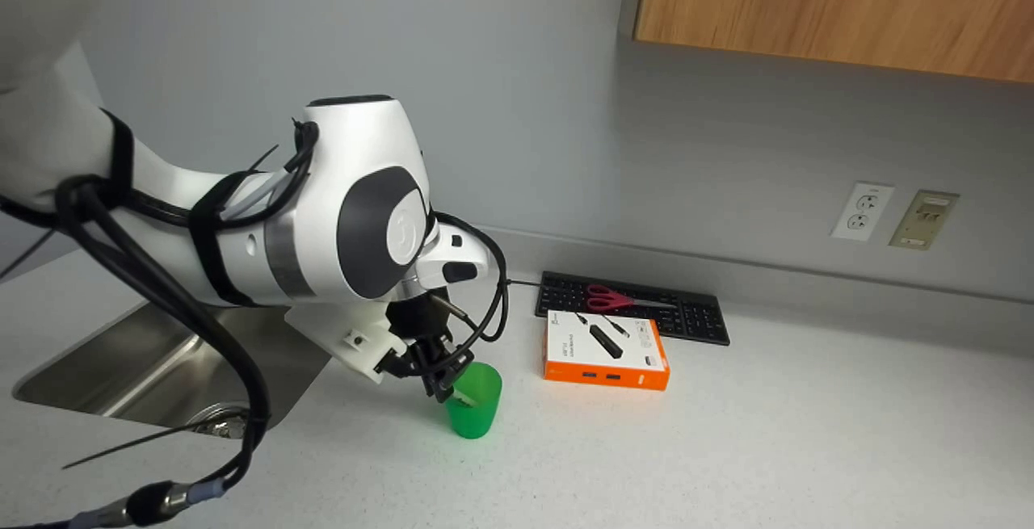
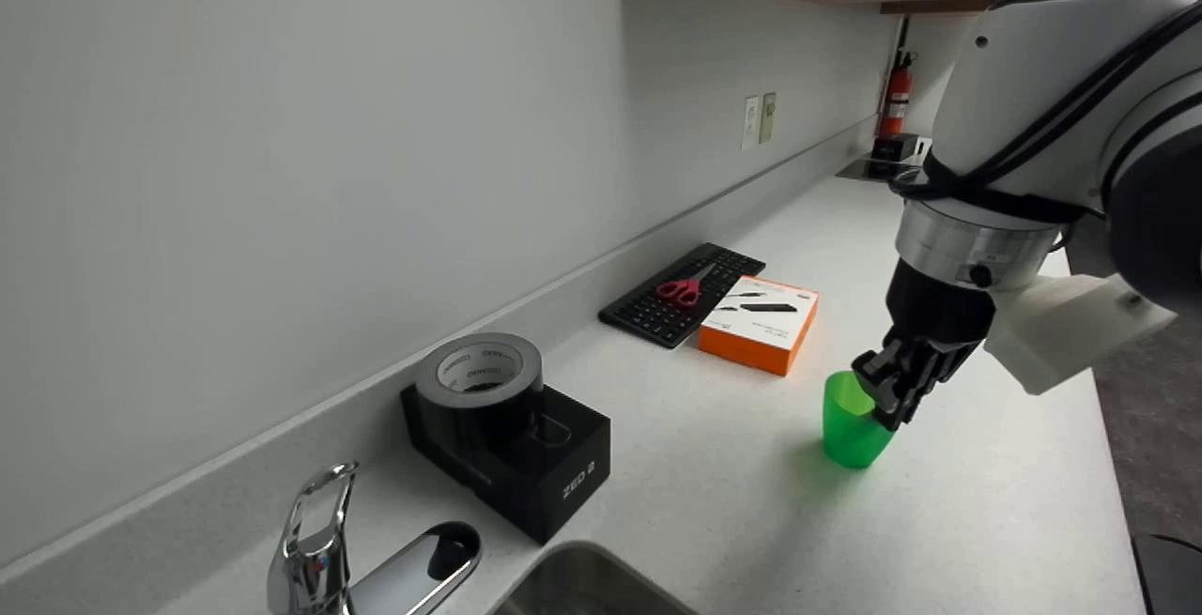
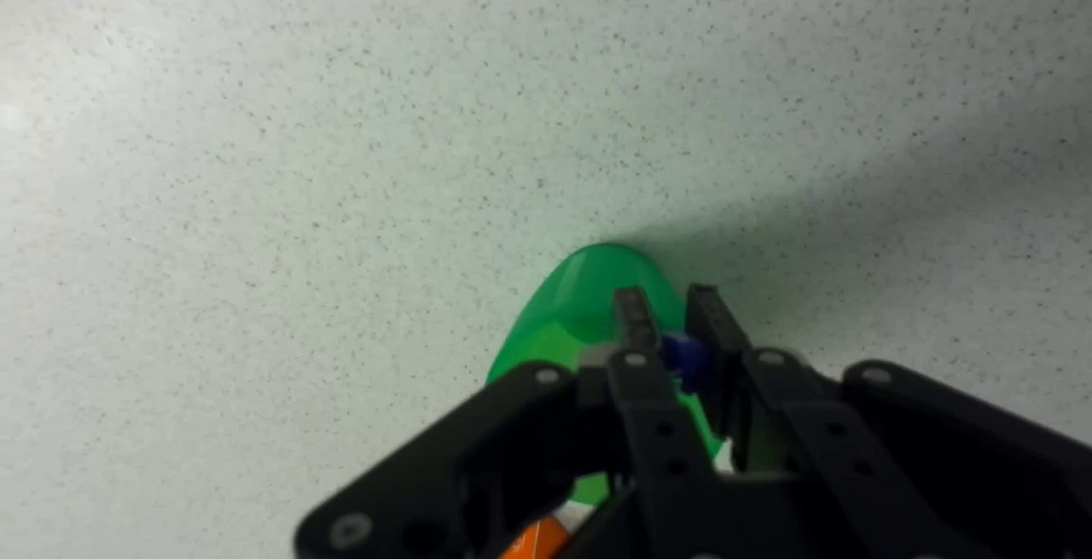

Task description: Take the sharpie from the green cup and put it on the counter top

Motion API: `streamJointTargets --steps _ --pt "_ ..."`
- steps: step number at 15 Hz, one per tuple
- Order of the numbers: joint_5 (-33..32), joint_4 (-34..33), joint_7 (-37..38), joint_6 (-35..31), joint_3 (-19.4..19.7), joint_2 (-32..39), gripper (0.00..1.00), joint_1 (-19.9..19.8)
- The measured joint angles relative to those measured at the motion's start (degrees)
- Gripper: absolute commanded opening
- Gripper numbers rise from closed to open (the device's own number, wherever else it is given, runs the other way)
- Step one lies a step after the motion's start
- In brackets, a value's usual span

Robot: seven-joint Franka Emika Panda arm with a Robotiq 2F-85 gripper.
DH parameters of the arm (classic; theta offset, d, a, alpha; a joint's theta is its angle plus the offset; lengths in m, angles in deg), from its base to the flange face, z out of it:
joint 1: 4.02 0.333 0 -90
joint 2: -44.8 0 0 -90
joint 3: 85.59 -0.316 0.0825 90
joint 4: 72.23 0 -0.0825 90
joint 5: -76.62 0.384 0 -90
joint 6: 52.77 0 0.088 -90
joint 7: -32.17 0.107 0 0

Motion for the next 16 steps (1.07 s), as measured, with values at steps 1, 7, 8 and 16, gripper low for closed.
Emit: streamJointTargets --steps 1,7,8,16 --pt "-0.10 -0.02 0.12 0.00 0.09 0.00 0.04 -0.04" --pt "-0.12 0.15 -0.15 0.00 0.95 -2.24 0.04 -0.12" --pt "-0.02 0.32 -0.48 0.00 0.98 -3.43 0.04 -0.12" --pt "7.14 5.48 -9.77 -0.14 -0.65 -20.04 0.04 1.27"
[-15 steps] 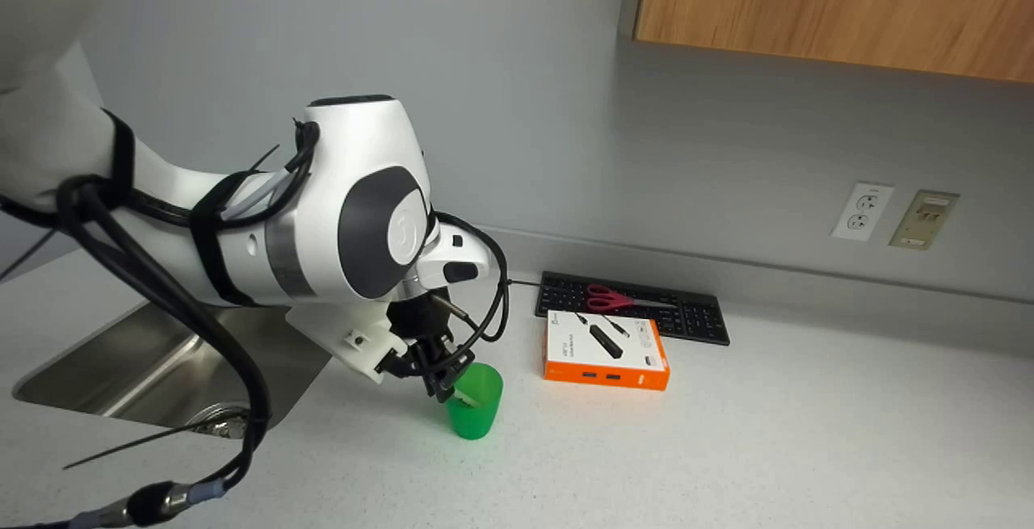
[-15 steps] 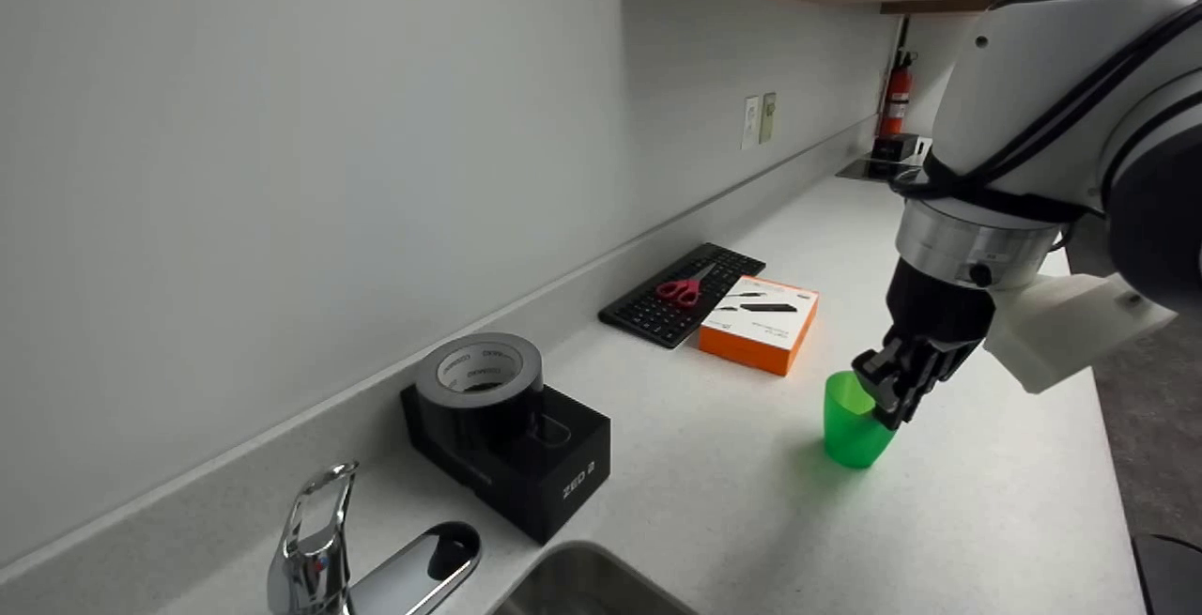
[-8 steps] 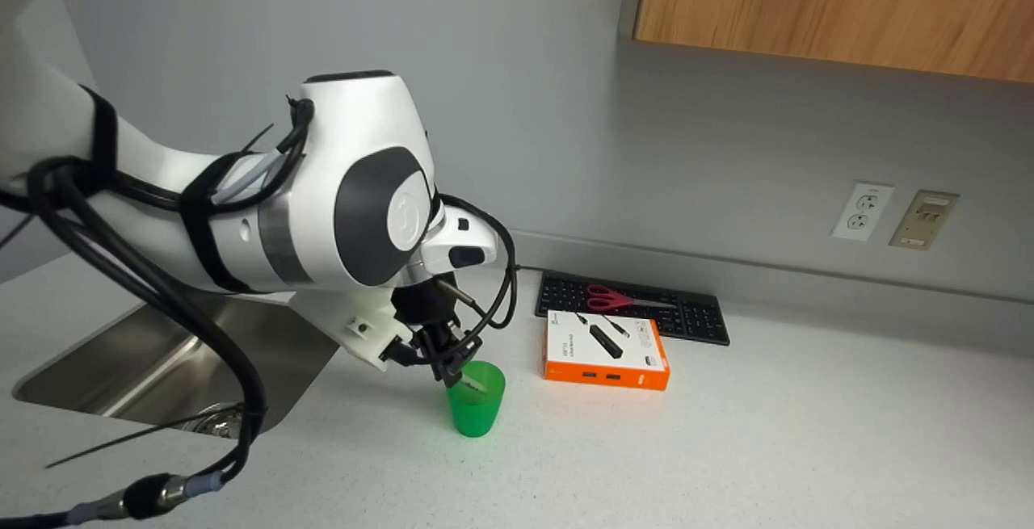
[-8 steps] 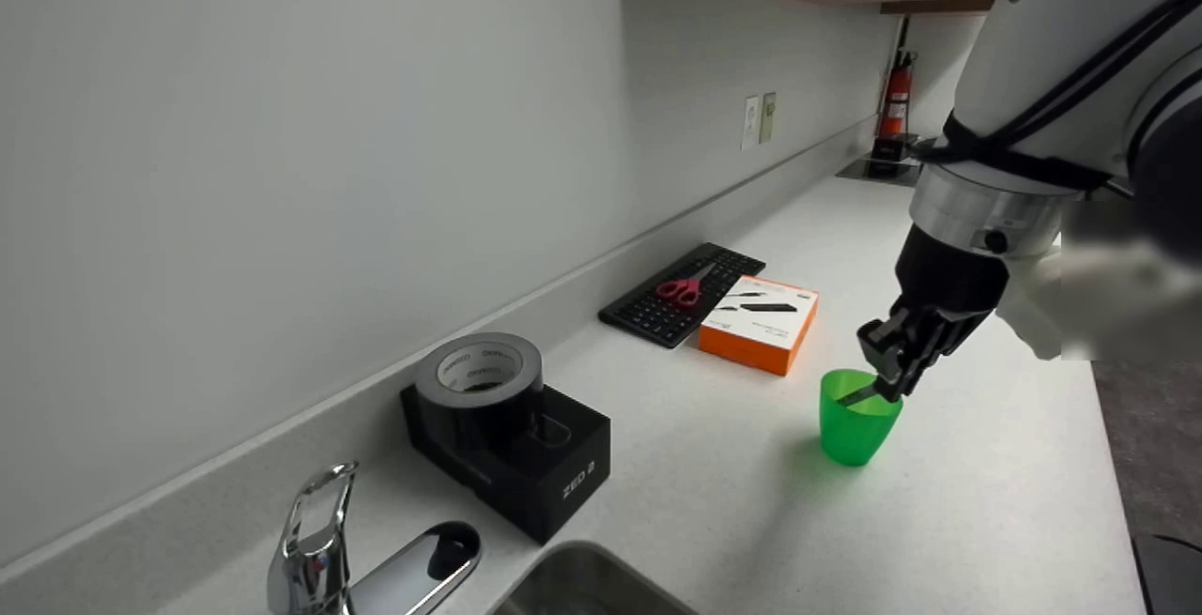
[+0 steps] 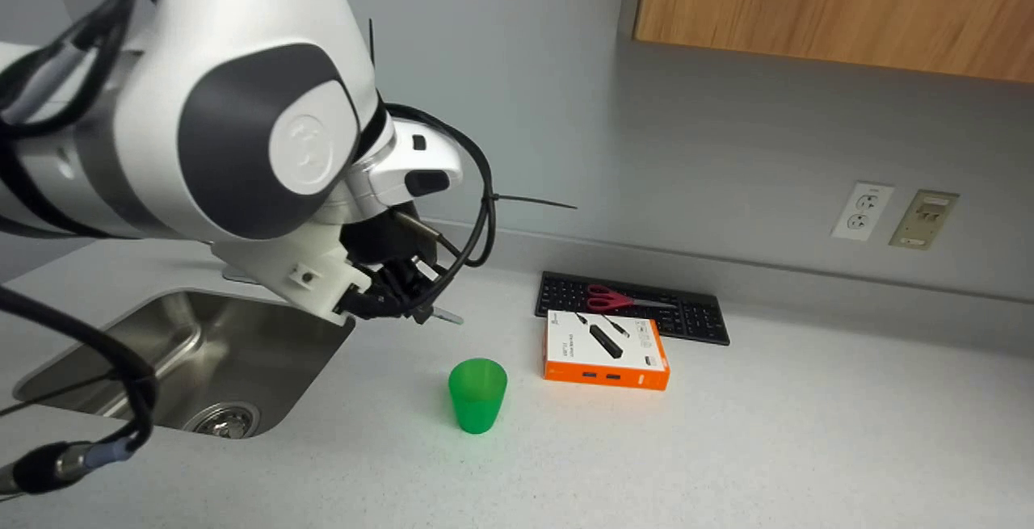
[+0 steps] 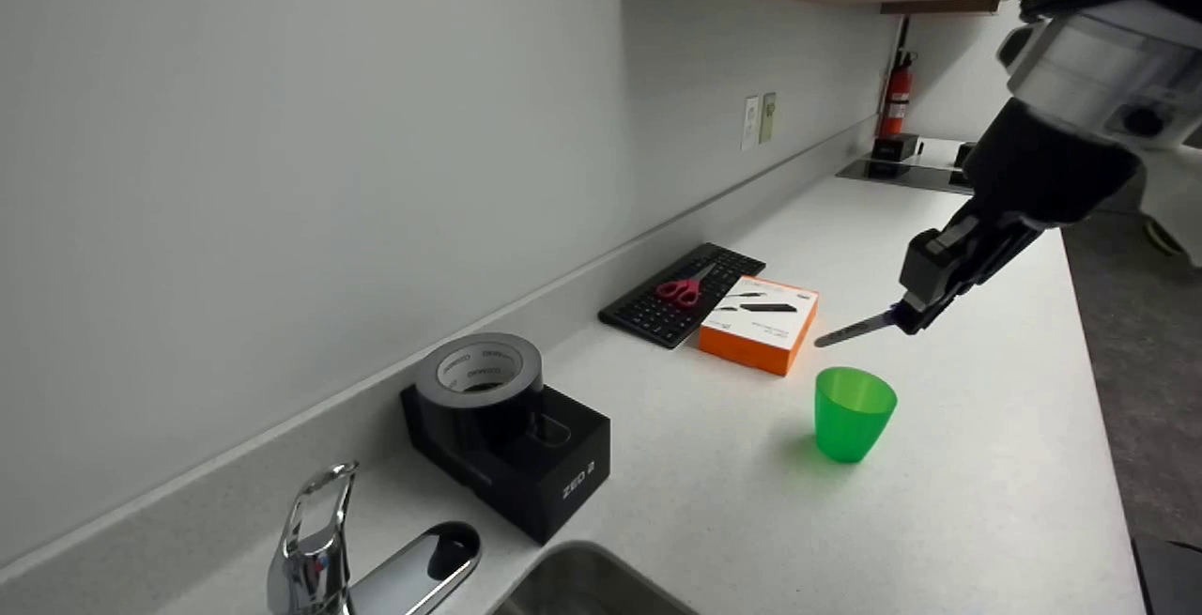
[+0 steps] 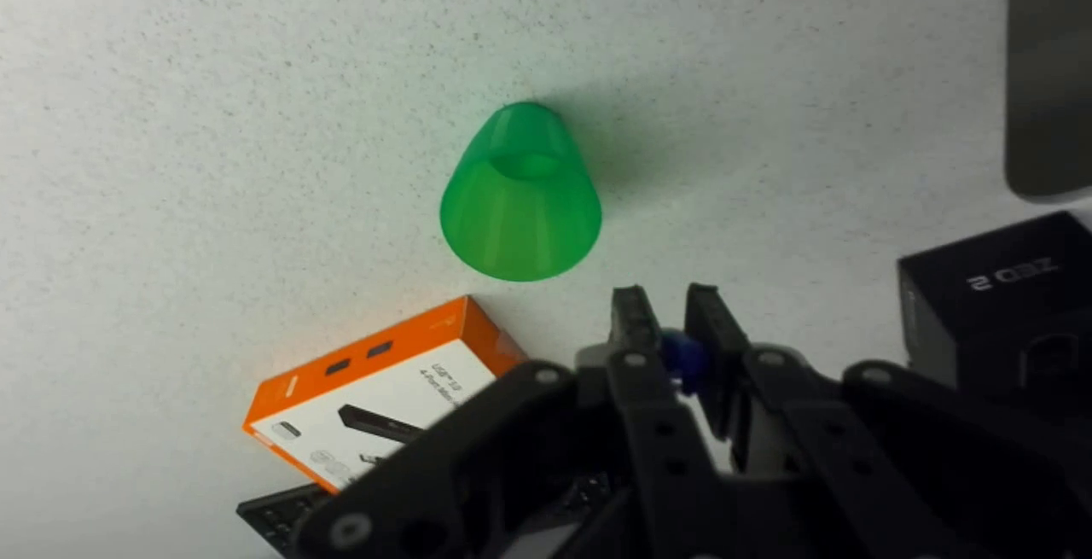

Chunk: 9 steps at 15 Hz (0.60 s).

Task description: Take the sharpie from the green cup and put it on the counter top

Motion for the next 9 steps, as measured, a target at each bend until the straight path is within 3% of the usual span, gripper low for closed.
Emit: streamJointTargets --steps 4,9 --pt "3.55 3.24 0.59 -6.68 -5.03 -0.76 0.04 2.06" --pt "2.93 5.23 4.31 -20.61 -13.47 9.23 0.04 0.74"
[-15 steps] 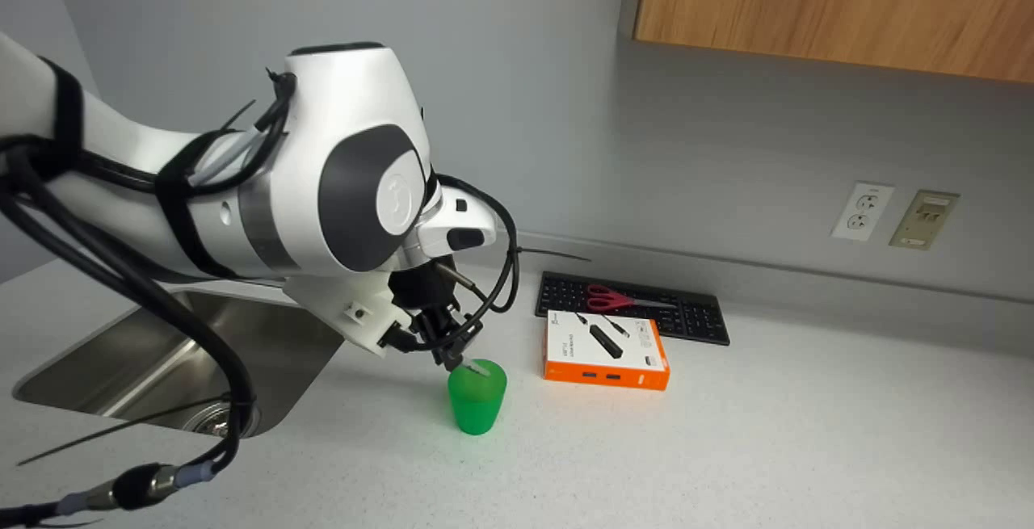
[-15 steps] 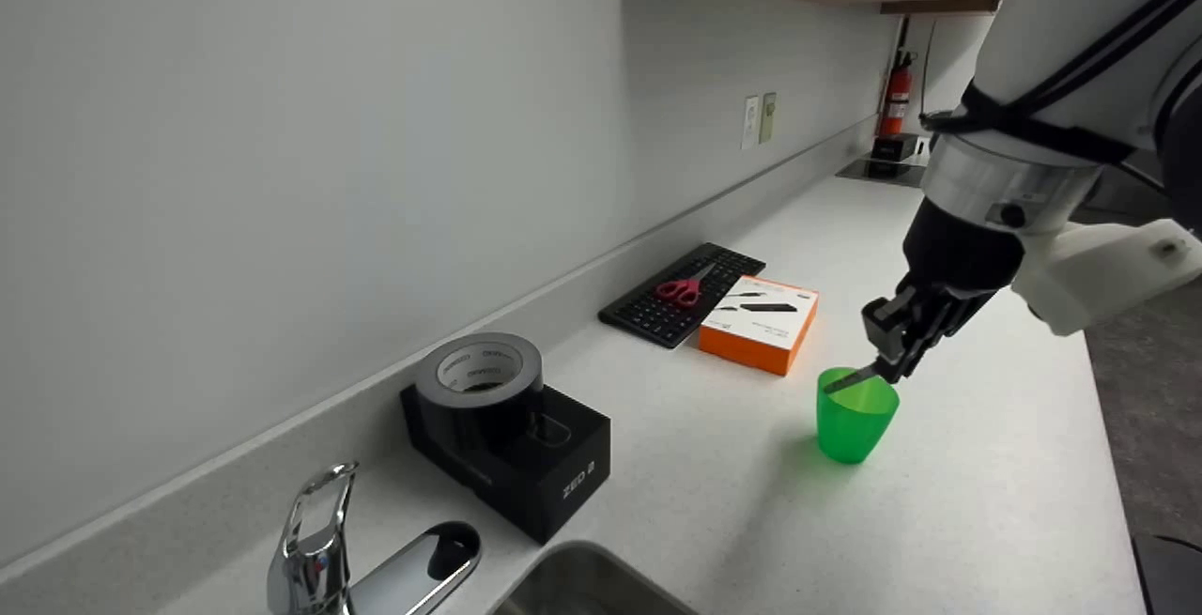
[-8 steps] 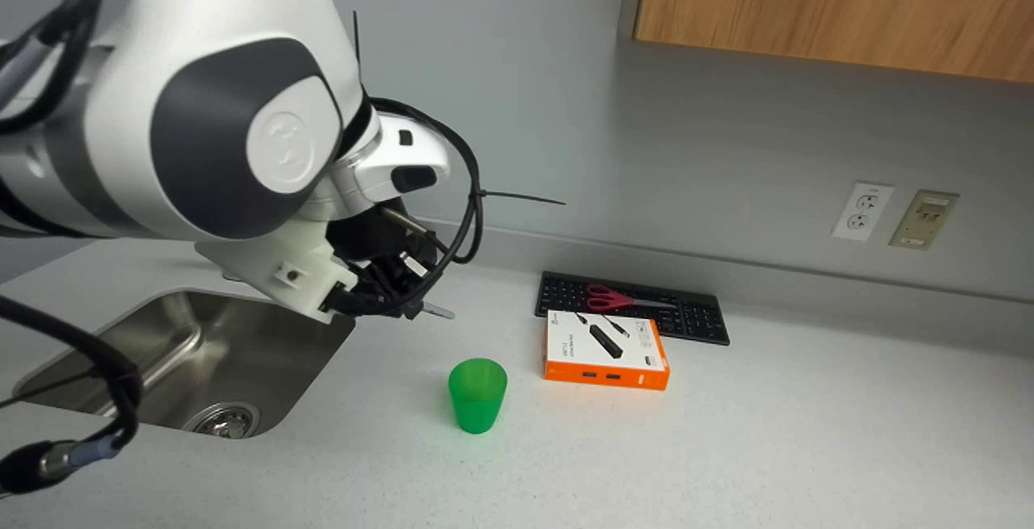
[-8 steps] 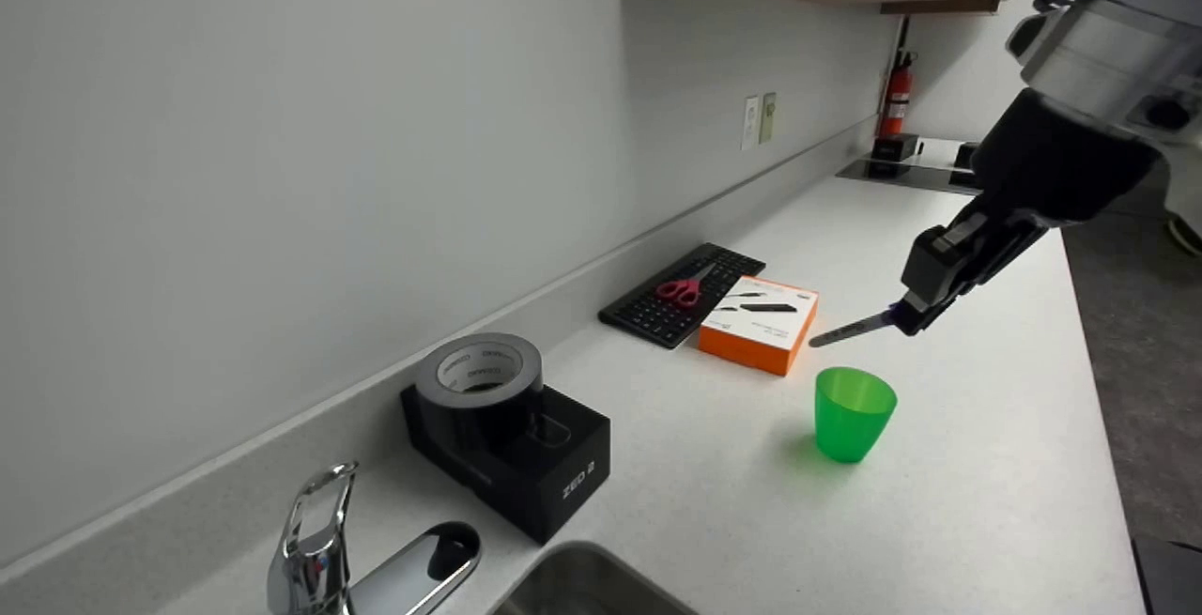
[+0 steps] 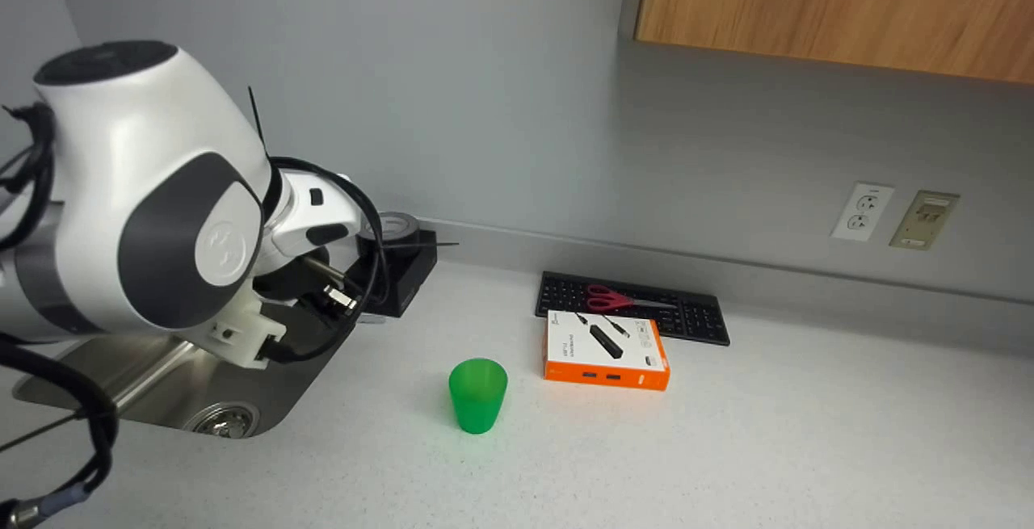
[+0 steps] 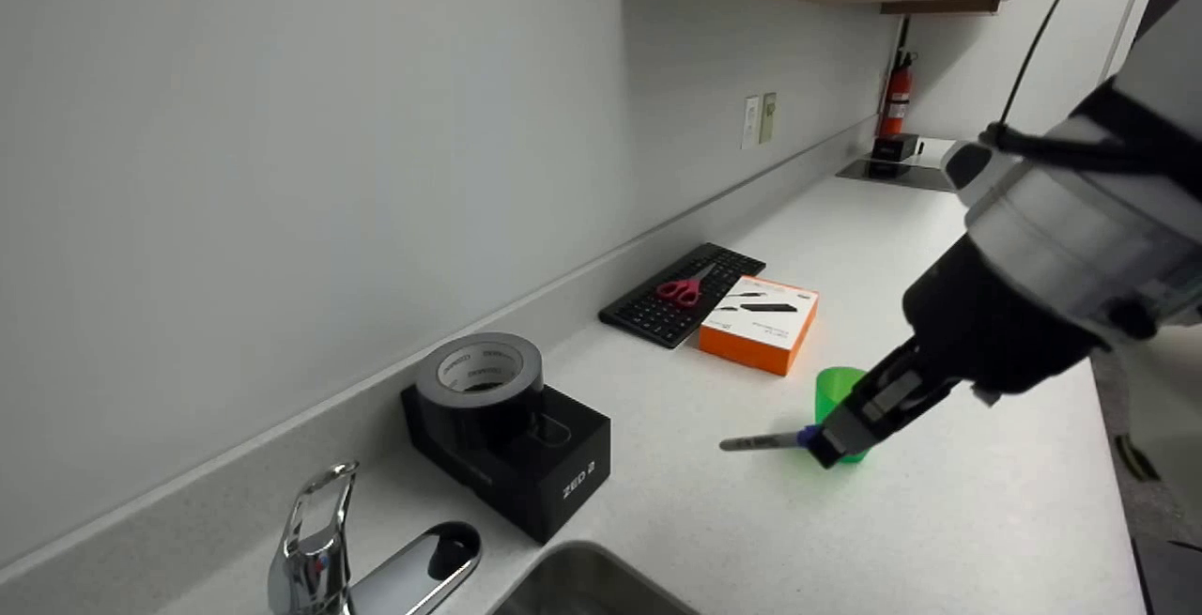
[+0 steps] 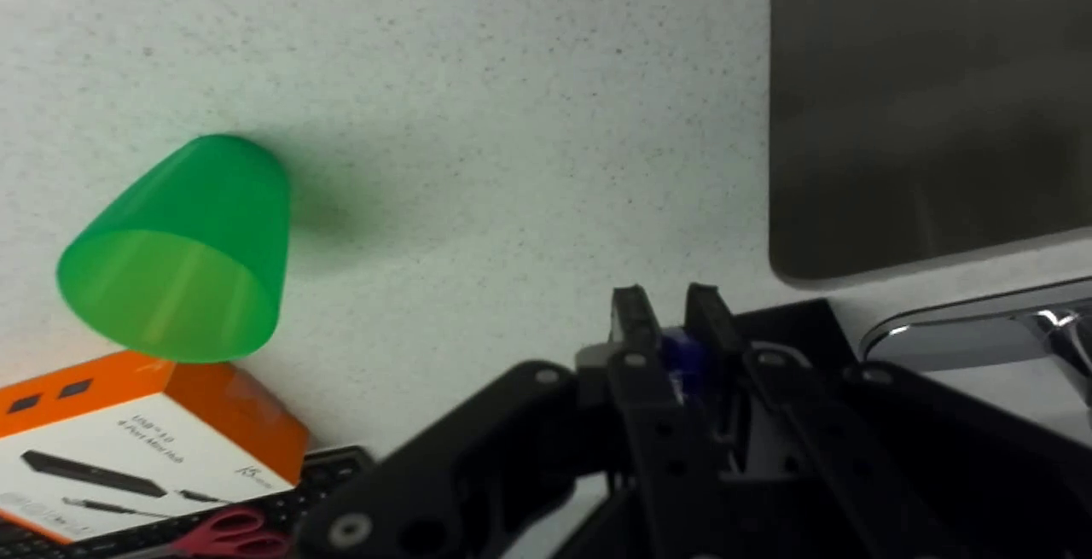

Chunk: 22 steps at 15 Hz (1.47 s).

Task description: Take the sharpie from the green cup and put it on the counter top

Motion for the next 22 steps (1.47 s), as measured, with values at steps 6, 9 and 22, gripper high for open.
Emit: streamJointTargets --steps 6,9,22 --pt "-14.23 -0.93 7.09 -5.11 -6.98 9.45 0.40 -11.64" --pt "-20.59 -2.30 10.22 -2.86 -8.05 11.98 0.55 -16.43" --pt "-22.39 -10.23 10.83 2.00 -8.04 23.42 1.00 -17.30"
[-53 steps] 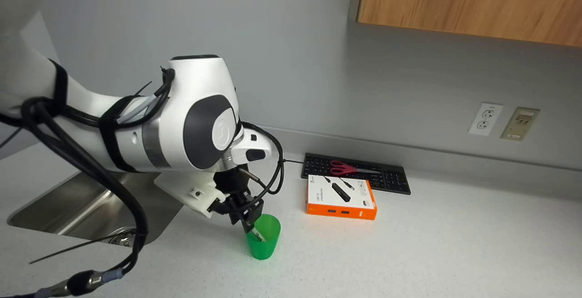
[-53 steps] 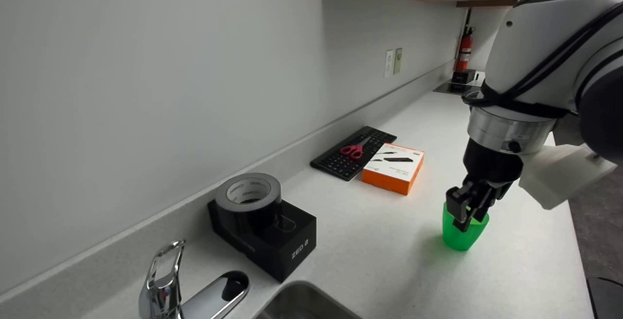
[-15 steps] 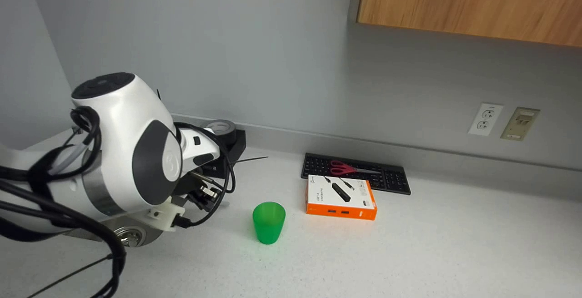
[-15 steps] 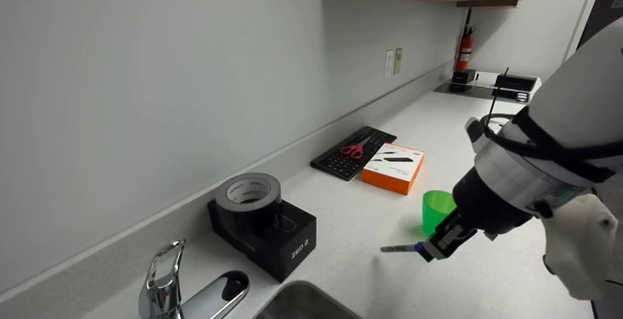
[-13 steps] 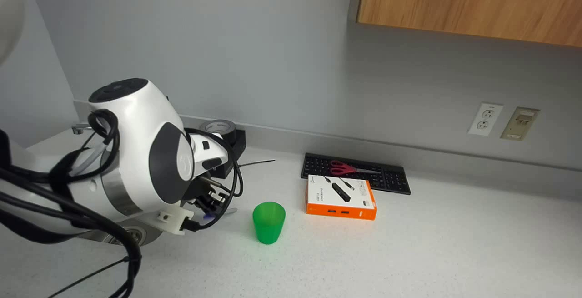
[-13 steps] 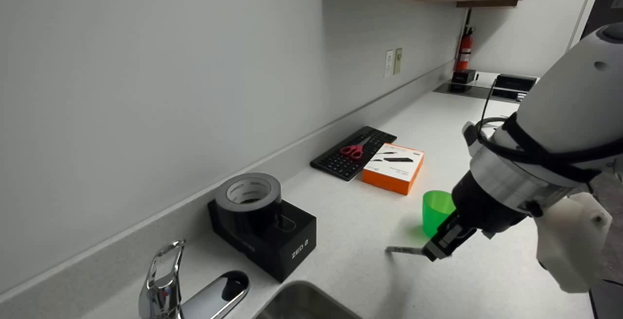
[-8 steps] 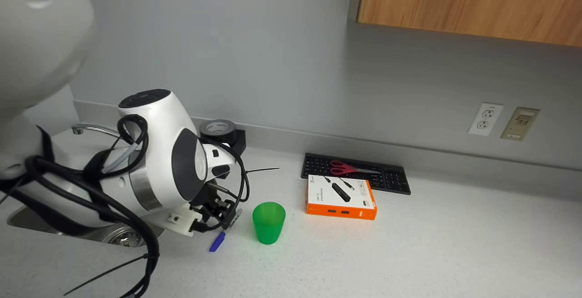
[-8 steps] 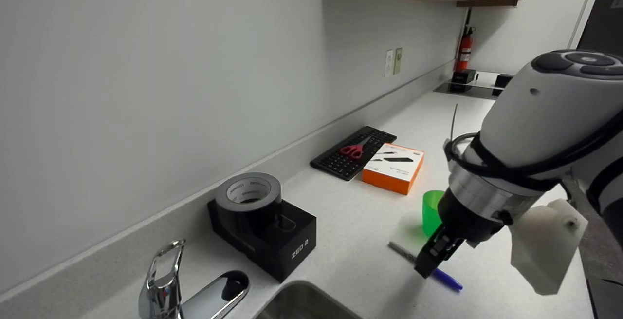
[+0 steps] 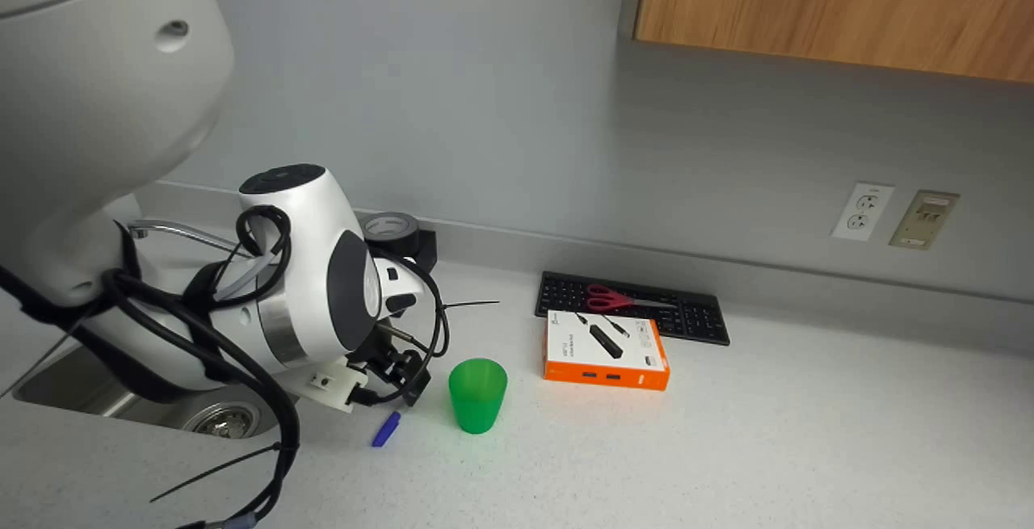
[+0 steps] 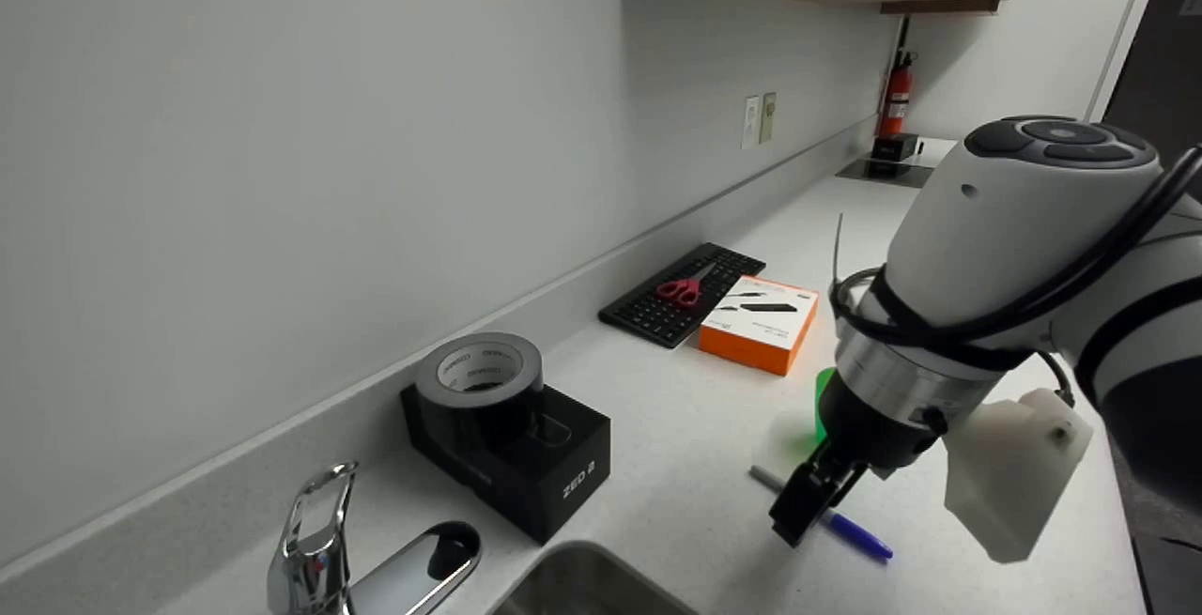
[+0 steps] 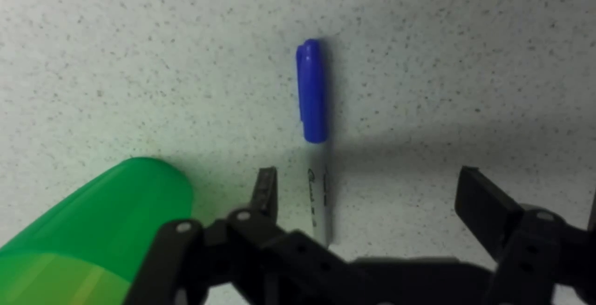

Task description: Take the sharpie from the green cup and put it on the counter top

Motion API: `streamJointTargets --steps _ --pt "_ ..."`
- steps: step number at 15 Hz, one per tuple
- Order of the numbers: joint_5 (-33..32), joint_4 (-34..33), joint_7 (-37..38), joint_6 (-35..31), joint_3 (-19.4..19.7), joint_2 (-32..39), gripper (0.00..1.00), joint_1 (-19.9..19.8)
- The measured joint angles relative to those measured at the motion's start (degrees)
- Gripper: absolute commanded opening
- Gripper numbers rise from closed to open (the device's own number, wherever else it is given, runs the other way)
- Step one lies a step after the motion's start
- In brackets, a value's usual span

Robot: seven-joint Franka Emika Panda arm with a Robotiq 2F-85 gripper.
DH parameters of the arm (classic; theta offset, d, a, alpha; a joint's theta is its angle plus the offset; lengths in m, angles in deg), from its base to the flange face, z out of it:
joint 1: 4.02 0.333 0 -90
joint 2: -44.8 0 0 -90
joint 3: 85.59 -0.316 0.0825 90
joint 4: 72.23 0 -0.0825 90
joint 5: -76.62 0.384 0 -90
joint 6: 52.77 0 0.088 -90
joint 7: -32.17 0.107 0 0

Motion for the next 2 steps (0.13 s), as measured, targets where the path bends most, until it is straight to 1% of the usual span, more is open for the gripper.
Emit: streamJointTargets --steps 2 --pt "0.00 0.00 0.00 0.00 0.00 0.00 1.00 0.00"
